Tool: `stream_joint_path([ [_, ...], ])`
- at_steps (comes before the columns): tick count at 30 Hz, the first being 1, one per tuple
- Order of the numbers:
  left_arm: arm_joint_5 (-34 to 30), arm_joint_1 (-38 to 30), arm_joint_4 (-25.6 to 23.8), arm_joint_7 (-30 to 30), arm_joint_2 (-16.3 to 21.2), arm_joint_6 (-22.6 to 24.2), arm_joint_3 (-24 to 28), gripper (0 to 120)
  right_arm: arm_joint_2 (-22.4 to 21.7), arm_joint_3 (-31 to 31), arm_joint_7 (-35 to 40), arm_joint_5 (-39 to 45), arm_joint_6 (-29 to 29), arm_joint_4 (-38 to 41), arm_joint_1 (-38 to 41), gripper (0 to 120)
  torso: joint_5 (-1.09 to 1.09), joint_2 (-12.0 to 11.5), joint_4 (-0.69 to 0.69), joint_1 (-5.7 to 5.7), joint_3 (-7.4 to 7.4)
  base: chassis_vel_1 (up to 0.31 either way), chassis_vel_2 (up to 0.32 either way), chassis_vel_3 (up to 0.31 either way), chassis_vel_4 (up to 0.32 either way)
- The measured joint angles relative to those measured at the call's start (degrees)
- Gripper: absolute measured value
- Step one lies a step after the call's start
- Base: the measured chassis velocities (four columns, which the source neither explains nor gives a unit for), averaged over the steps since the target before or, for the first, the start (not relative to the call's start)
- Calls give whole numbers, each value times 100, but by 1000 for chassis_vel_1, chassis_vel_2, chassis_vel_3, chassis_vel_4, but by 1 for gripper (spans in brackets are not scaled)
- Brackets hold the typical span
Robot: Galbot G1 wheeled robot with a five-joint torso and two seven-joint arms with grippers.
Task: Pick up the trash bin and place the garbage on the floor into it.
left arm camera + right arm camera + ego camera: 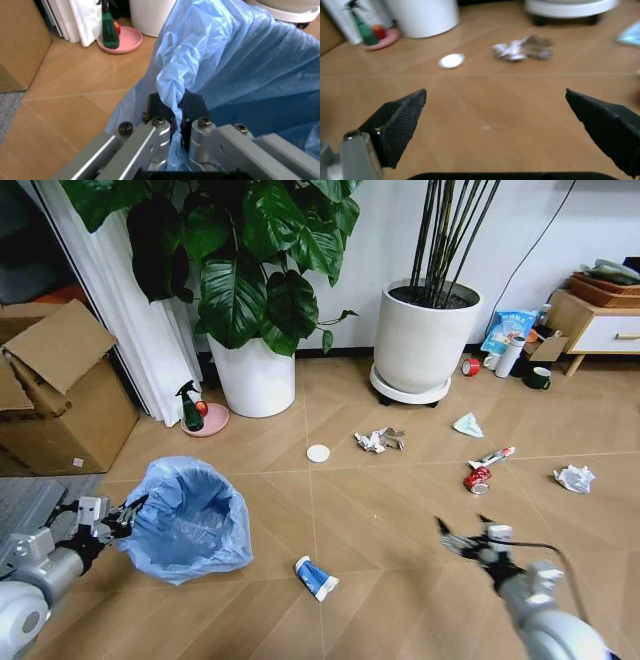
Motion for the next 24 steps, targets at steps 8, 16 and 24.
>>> stream_joint_path([
  [8,-54,57,-39,-8,61,-6,-38,0,394,-1572,-569,-76,72,-1049,1286,100,1,0,-3,0,0,0,0,0,0],
  [16,-85,24,-39,-40,76,-7,-38,0,511,-2529,-874,-220,212,-1564,1868,100,-1,0,-3,0,0,0,0,0,0],
  [24,-90,22,-19,-41,75,-7,-60,0,569,-3109,-938,-366,268,-1786,2098,100,-1,0,-3,0,0,0,0,0,0],
])
